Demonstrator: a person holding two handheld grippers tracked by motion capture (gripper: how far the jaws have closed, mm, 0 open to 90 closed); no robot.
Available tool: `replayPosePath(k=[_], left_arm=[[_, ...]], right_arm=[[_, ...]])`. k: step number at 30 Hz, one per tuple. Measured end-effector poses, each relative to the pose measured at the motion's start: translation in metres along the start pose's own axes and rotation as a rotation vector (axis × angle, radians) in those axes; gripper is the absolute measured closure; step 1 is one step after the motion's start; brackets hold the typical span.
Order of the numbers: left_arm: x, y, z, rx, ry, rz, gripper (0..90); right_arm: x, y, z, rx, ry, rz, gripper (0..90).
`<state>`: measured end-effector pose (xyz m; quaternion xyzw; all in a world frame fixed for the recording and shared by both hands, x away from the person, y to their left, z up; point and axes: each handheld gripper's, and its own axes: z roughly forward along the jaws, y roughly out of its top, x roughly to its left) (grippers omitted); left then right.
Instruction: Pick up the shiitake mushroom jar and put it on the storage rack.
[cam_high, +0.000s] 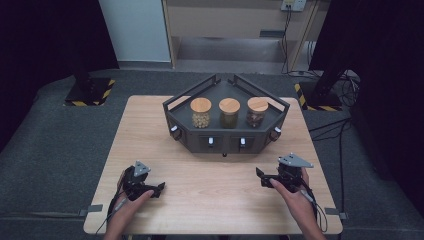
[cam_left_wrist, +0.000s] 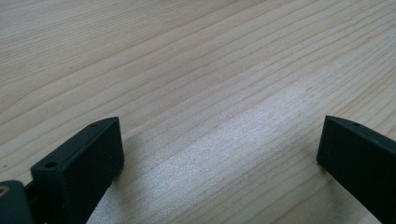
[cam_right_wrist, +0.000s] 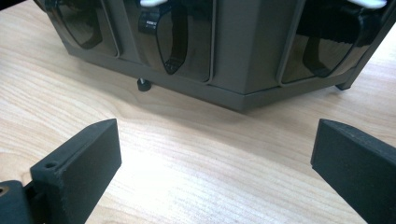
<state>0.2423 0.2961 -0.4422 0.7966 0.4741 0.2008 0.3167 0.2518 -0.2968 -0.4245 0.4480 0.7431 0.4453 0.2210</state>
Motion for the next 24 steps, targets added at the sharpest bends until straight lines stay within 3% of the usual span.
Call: replayPosePath(k=[24], left_arm=[[0.0, 0.0, 0.0, 0.0, 0.001, 0.0, 0.0]], right_arm=[[0.013, -0.01, 0.006, 0.059, 0.048, -0.033, 1.7]])
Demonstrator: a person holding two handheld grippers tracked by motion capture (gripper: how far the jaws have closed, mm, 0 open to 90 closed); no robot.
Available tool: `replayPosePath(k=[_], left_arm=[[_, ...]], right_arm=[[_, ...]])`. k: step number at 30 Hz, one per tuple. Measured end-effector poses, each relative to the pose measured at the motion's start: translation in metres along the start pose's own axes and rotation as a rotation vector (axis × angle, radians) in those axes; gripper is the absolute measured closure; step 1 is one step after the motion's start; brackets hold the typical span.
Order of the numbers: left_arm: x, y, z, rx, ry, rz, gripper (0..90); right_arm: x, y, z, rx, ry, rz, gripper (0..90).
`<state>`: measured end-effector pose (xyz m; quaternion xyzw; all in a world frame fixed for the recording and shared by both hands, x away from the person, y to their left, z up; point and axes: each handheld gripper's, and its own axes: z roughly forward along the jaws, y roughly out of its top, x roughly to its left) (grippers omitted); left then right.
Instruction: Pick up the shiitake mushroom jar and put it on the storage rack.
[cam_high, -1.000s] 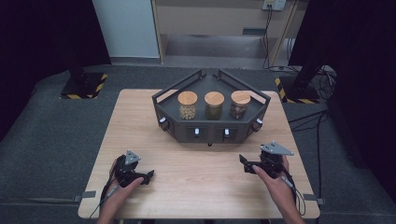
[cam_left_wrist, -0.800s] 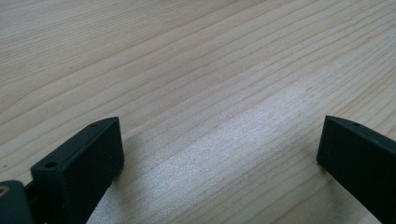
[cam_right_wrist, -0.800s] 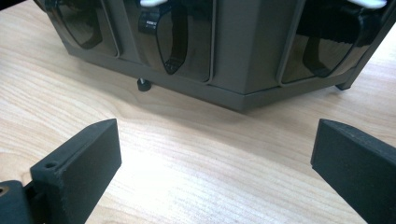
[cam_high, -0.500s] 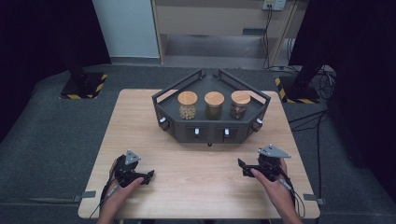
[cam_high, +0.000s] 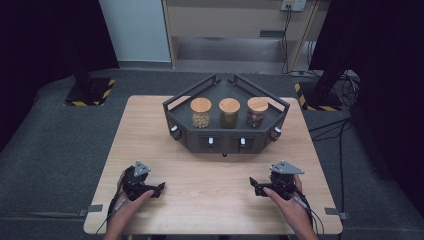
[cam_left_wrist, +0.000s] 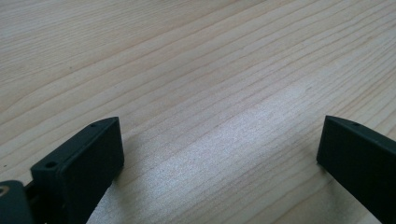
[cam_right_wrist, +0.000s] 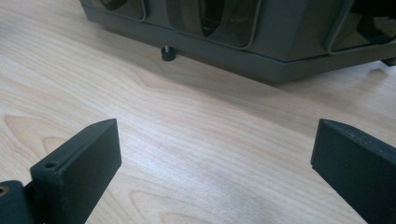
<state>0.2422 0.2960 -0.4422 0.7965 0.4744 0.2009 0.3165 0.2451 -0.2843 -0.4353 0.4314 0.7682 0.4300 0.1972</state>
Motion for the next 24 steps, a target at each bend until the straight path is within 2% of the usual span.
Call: replayPosePath(k=[10, 24], left_arm=[[0.0, 0.0, 0.0, 0.0, 0.0, 0.0, 0.0], [0.0, 0.0, 0.0, -0.001, 0.001, -0.003, 0.0]], right_arm=[[0.006, -0.005, 0.002, 0.018, 0.022, -0.014, 1.8], [0.015, -0.009, 0.019, 0.098, 0.039, -0.047, 1.9]])
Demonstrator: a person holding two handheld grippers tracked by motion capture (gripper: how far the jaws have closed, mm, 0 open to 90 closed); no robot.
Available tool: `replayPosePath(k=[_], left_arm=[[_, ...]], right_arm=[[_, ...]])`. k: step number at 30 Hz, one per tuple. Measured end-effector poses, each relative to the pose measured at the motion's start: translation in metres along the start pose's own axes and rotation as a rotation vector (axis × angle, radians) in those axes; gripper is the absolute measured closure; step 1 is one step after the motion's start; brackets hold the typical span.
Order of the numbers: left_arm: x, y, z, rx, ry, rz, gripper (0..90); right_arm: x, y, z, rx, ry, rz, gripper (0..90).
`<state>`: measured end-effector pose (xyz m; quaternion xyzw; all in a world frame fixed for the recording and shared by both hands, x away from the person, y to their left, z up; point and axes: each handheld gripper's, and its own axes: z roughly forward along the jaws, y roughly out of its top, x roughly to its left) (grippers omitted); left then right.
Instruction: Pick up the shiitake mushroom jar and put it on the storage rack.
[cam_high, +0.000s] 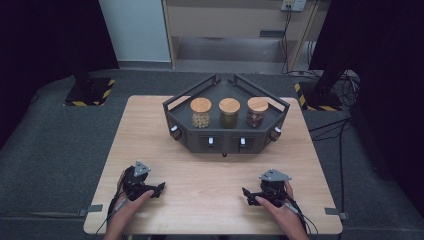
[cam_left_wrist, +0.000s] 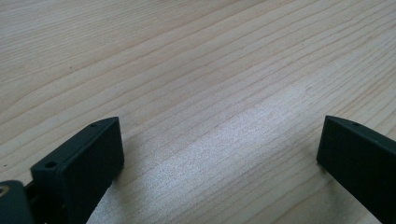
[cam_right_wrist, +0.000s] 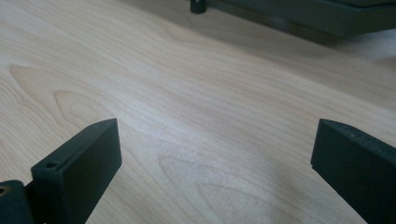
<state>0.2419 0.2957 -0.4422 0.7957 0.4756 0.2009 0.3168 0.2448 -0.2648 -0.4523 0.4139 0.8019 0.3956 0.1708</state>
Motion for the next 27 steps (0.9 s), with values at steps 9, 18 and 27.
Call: replayPosePath(k=[9, 18, 27], left_arm=[[0.0, 0.0, 0.0, 0.0, 0.0, 0.0, 0.0], [-0.0001, 0.0, 0.0, 0.0, 0.0, 0.0, 0.0], [-0.0003, 0.0001, -0.0001, 0.001, 0.001, -0.001, 0.0]], right_arm=[[0.0061, 0.0024, 0.0102, 0.075, -0.007, -0.03, 2.1], [0.0067, 0.0039, 0.0116, 0.081, -0.01, -0.027, 0.5], [0.0065, 0.0041, 0.0117, 0.082, -0.009, -0.025, 0.4]])
